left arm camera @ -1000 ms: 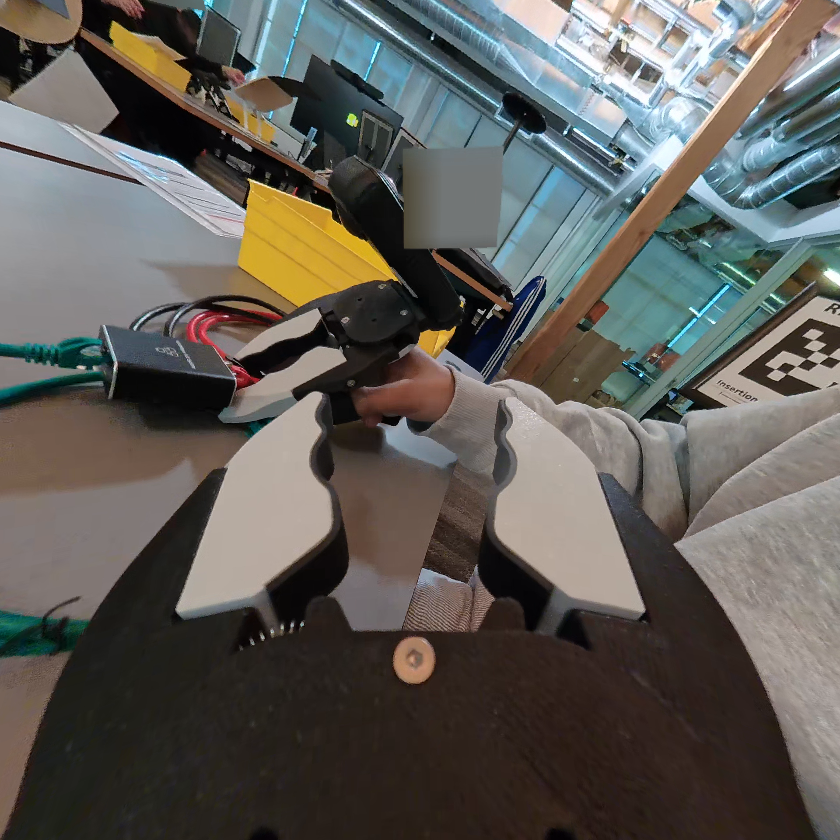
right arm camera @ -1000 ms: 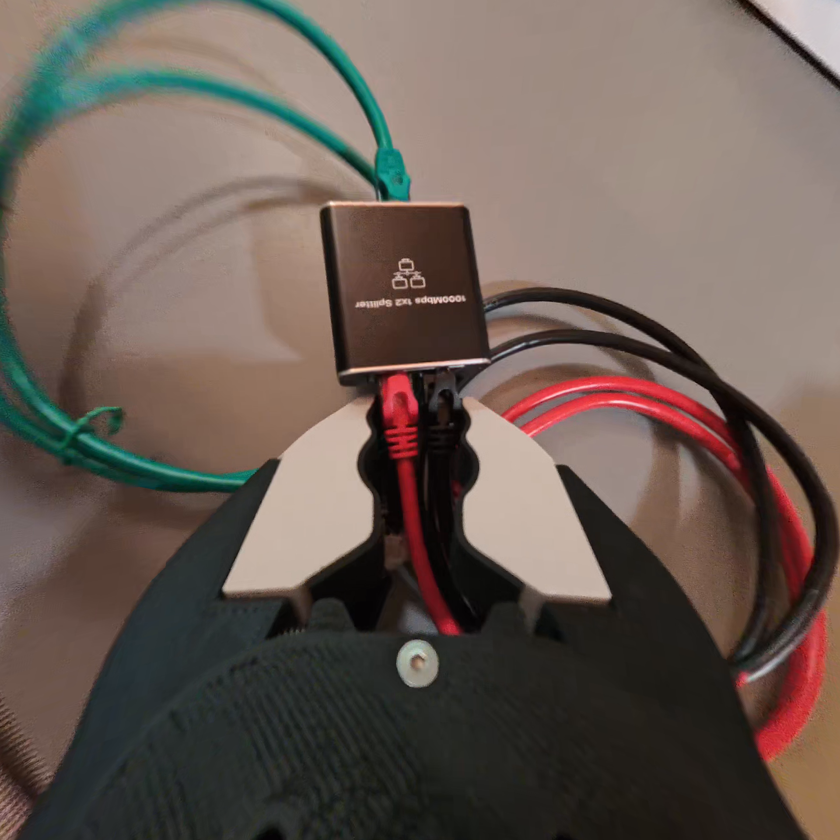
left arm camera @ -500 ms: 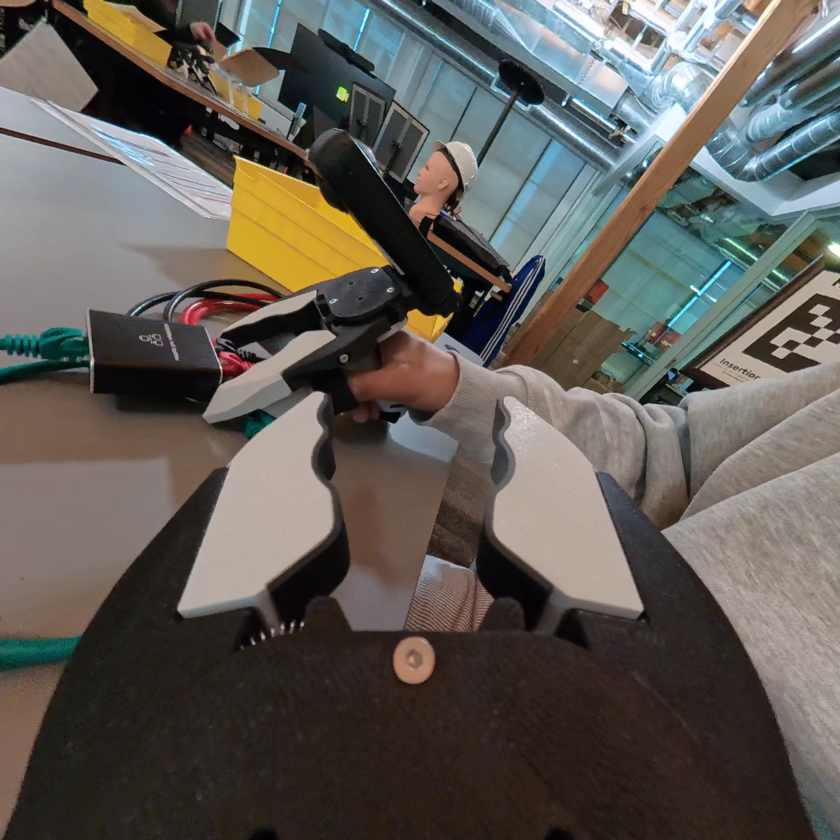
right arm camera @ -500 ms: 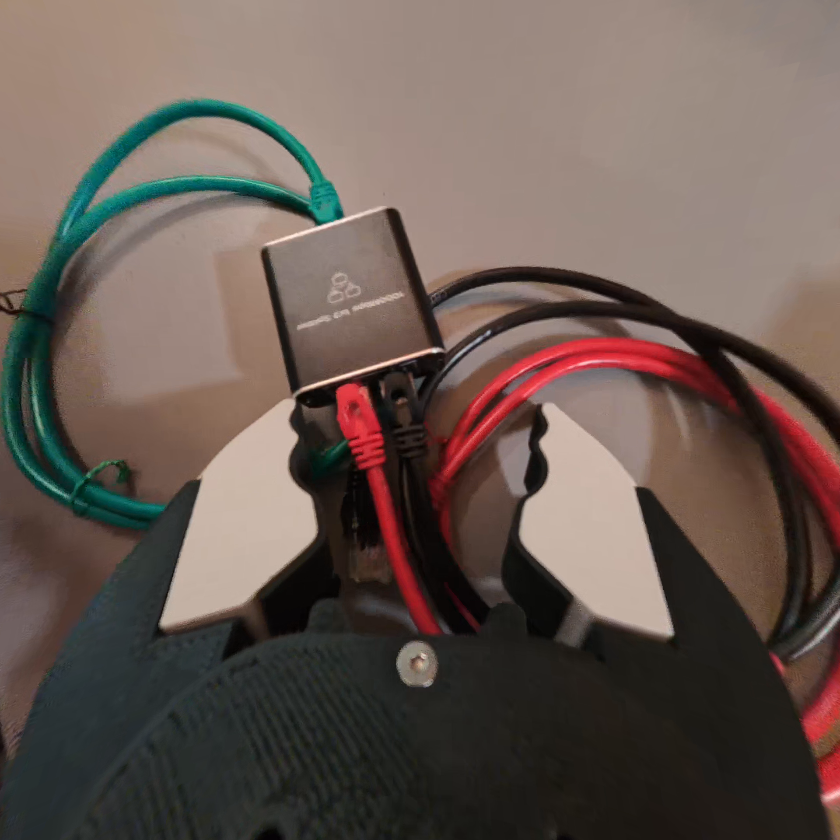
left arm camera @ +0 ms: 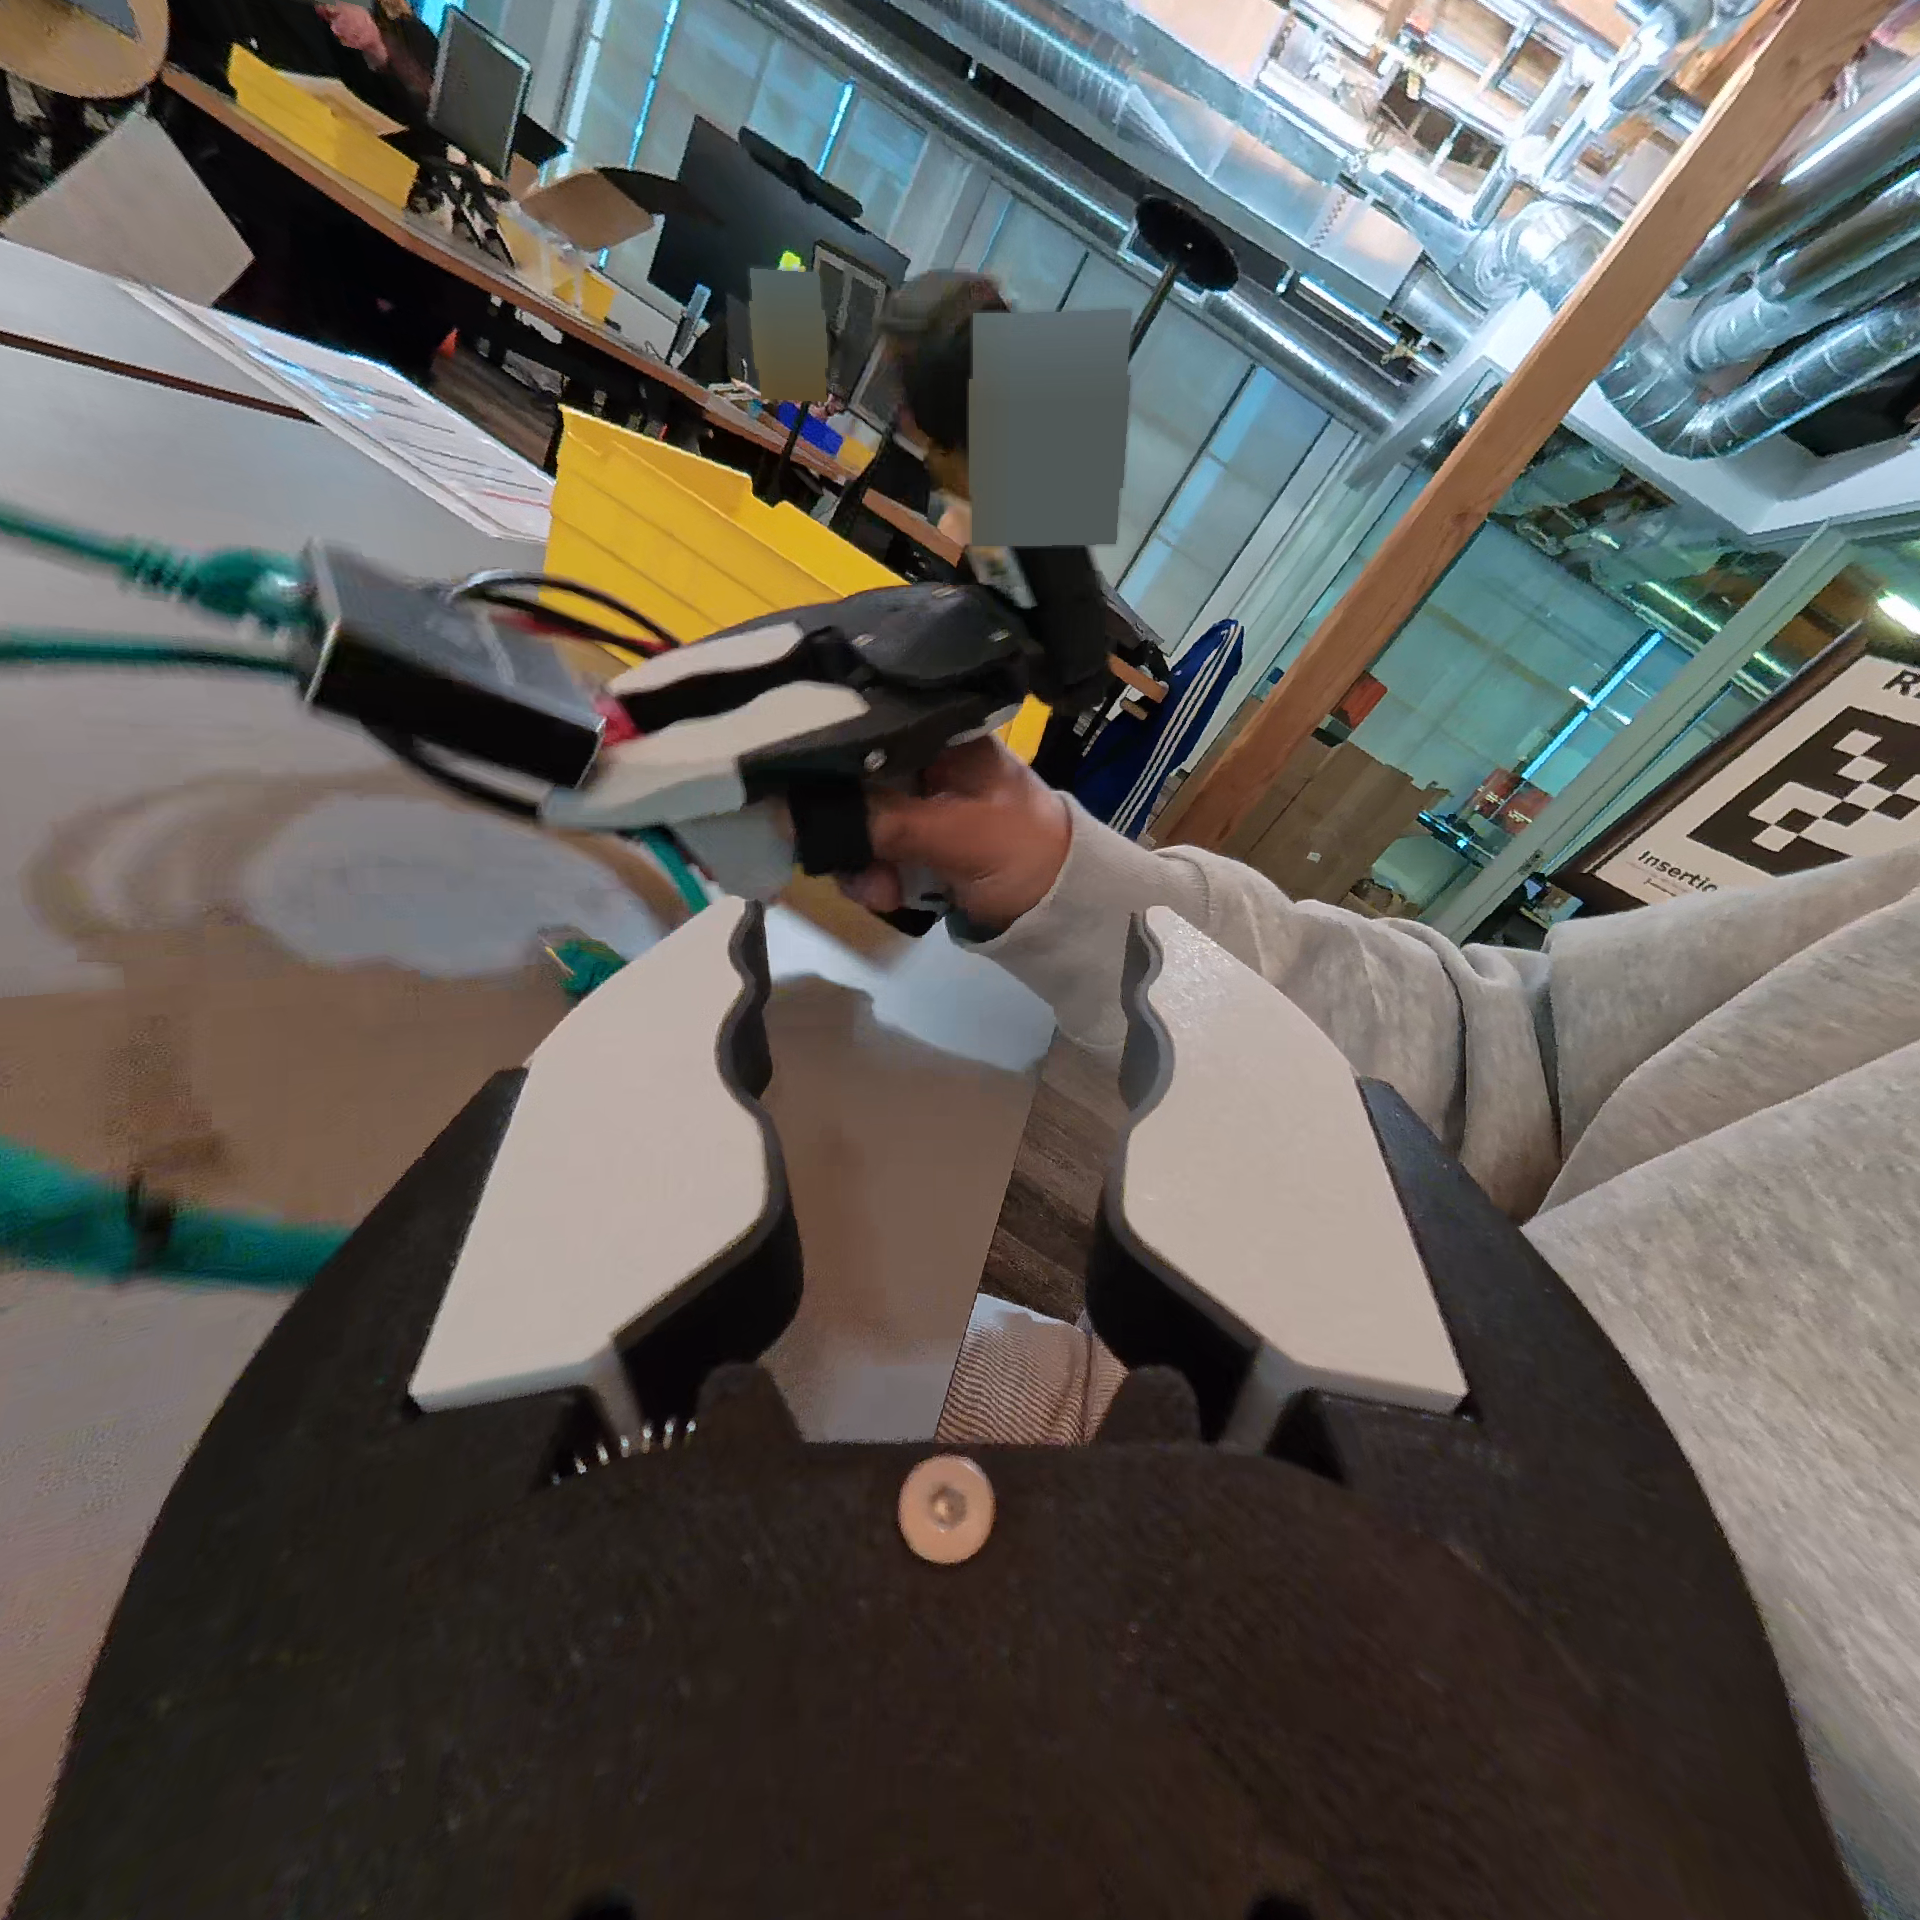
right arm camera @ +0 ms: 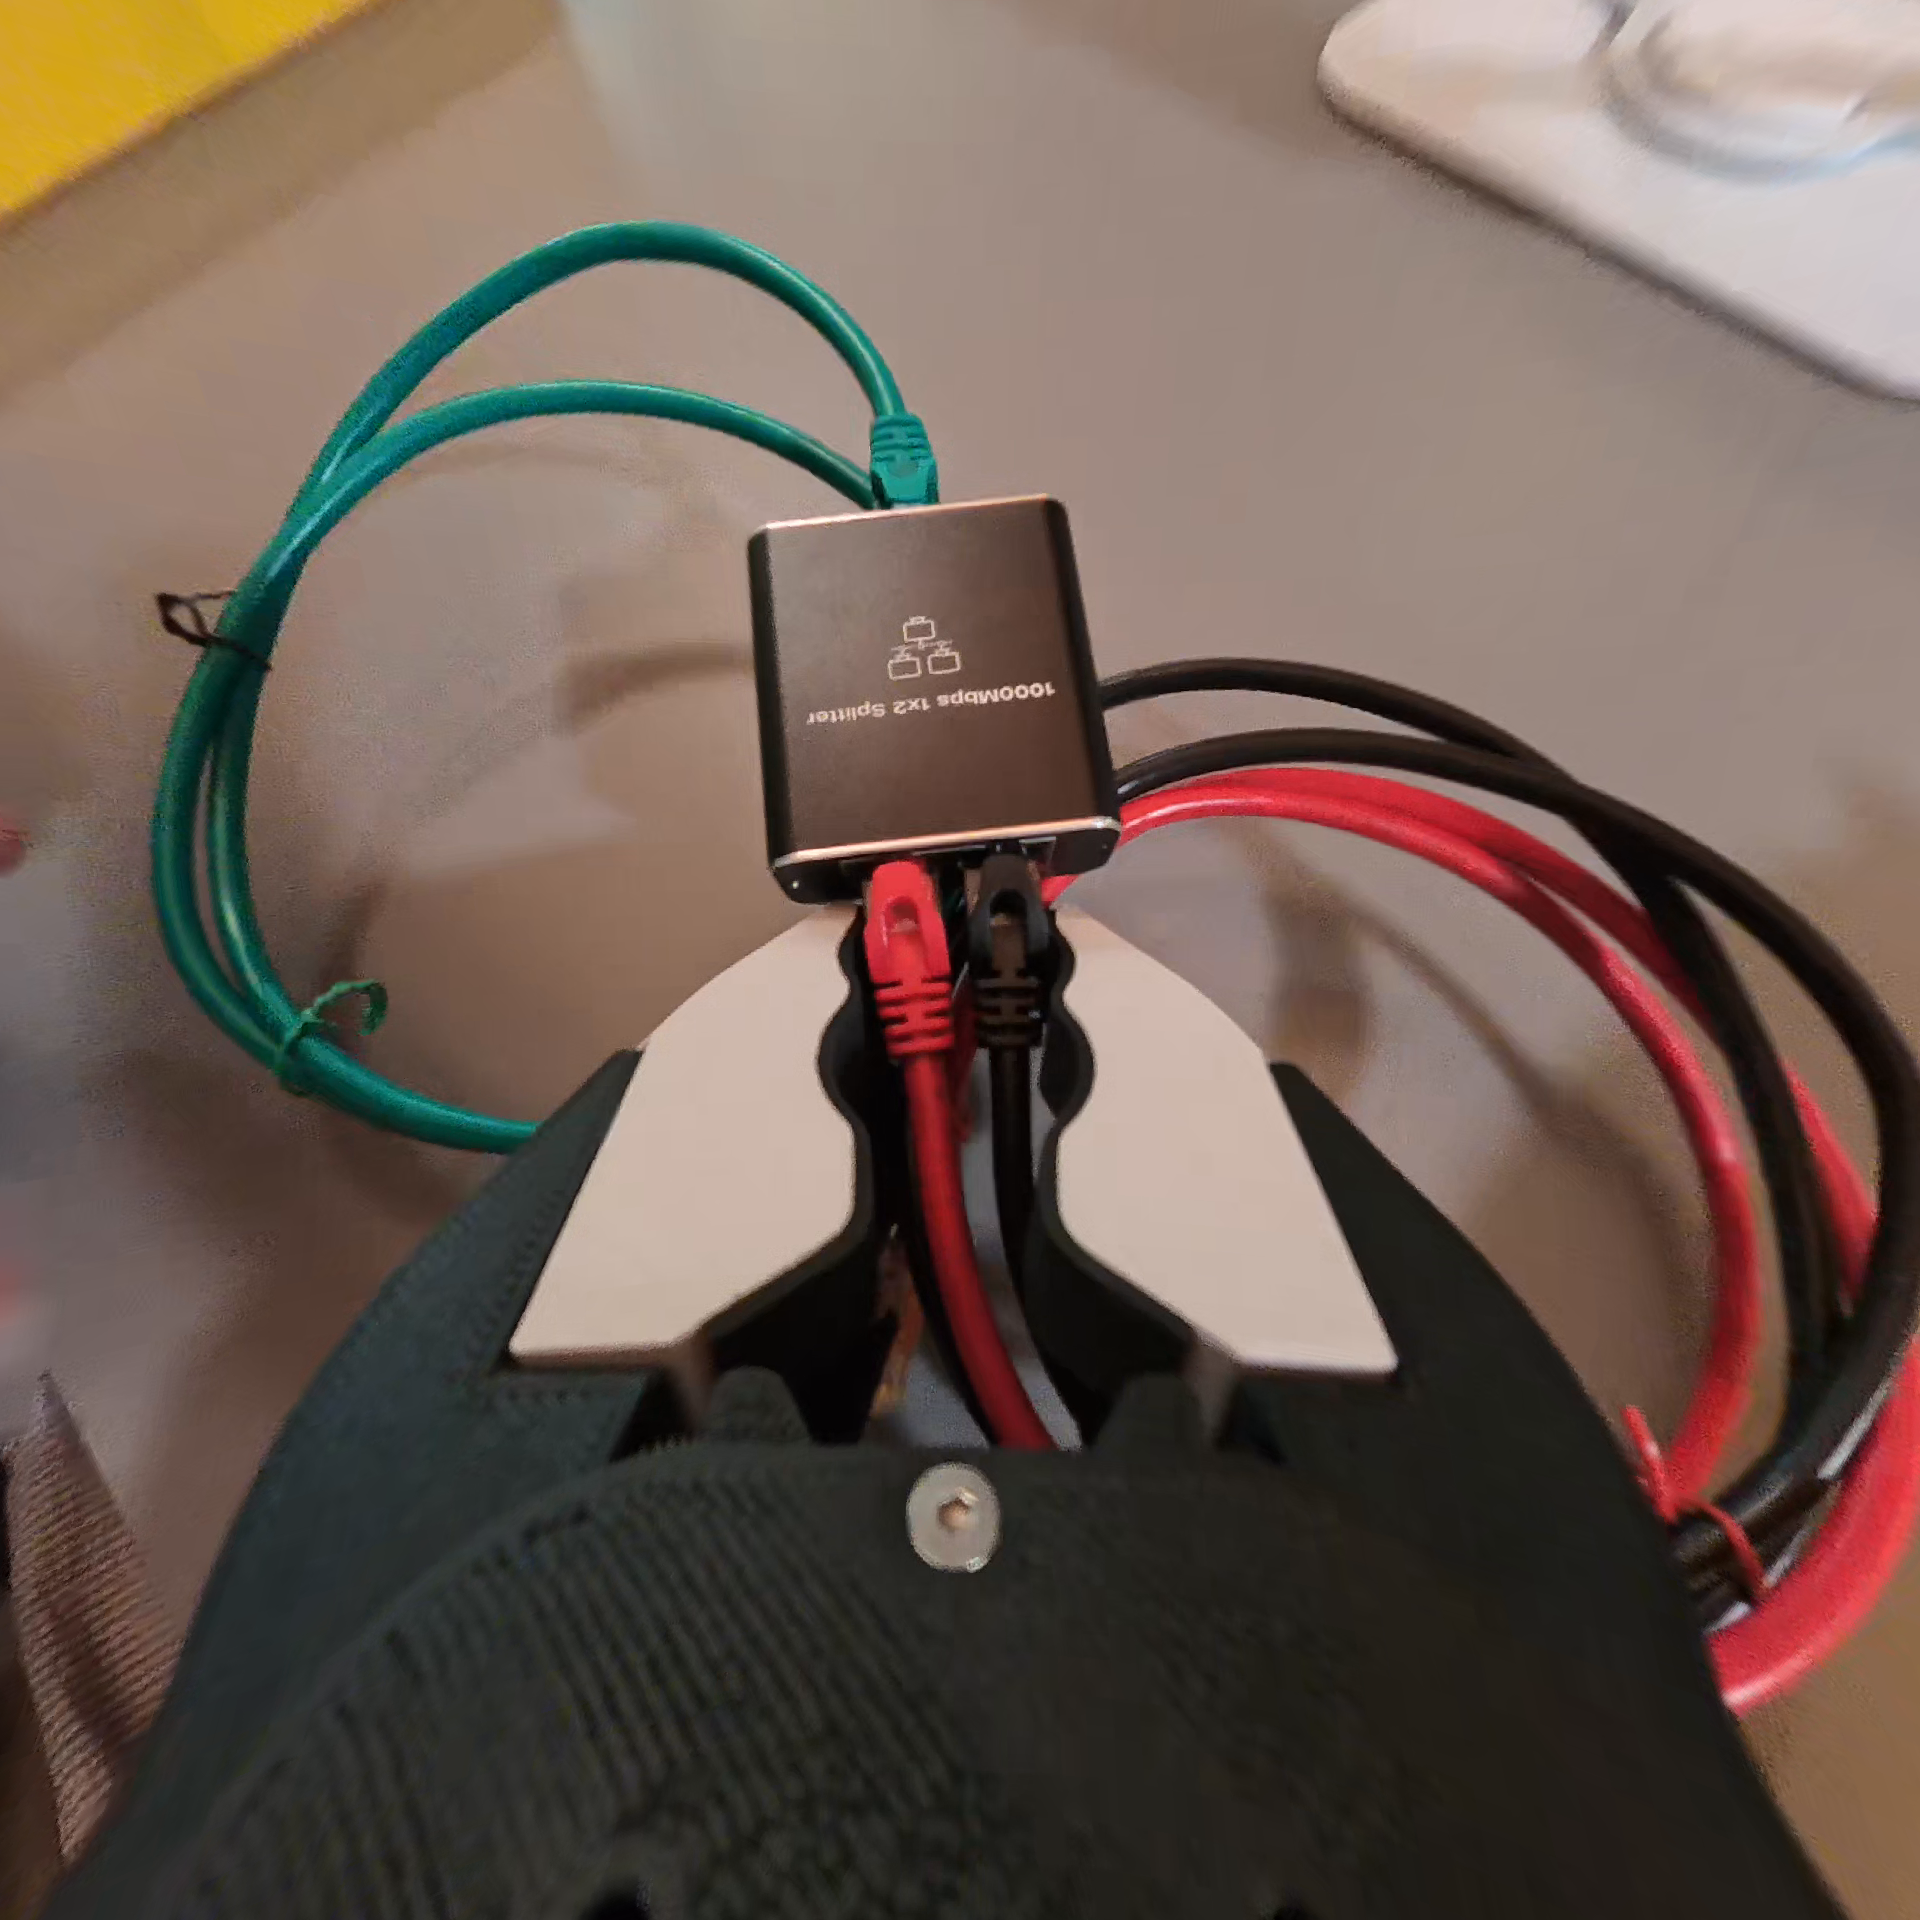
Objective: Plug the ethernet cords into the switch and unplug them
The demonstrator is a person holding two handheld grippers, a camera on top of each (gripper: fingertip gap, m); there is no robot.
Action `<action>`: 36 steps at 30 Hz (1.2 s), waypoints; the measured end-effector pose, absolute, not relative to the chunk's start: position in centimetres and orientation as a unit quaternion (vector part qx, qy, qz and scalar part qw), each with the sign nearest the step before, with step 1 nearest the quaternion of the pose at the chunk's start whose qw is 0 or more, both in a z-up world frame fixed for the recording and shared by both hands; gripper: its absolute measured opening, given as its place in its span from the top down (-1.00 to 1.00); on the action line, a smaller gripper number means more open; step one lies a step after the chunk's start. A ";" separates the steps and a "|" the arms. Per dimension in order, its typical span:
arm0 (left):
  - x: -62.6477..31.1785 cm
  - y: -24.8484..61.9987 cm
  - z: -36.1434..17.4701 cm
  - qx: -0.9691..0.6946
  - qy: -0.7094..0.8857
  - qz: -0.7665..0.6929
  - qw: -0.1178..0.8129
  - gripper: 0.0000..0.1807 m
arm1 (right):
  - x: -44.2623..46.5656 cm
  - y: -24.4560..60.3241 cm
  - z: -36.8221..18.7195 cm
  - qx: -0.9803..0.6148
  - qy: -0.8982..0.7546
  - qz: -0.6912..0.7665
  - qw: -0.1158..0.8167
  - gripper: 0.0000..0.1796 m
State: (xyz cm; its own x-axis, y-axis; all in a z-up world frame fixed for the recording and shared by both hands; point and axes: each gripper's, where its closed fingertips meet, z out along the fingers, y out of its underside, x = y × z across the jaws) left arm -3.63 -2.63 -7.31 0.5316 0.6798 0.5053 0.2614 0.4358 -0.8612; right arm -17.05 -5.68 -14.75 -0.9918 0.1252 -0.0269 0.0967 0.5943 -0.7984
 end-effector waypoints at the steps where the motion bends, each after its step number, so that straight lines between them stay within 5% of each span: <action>1: -3.6 -2.7 -7.3 -0.508 -0.461 0.147 0.712 0.28 | -17.3 -5.5 -13.3 -0.065 -0.881 0.468 0.024 0.67; 15: -3.6 -2.2 -7.4 -0.503 -0.454 0.121 0.725 0.29 | -27.7 9.6 8.3 -0.187 -0.712 0.645 0.204 0.67; 28: -3.7 -1.5 -8.3 -0.508 -0.461 0.098 0.721 0.29 | -38.5 25.2 4.5 -0.354 -0.678 0.495 0.412 0.67; 36: -3.8 -1.6 -8.6 -0.499 -0.468 0.088 0.724 0.29 | -38.4 27.3 5.2 -0.202 -0.720 0.299 0.593 0.67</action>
State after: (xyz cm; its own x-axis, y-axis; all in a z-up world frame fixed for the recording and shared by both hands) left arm -3.80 -1.56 -8.59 0.5465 0.5942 0.5902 0.3408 0.4860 -0.8048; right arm -38.45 27.26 5.18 -0.2157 0.6456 0.7326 -0.0629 0.7395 -0.6702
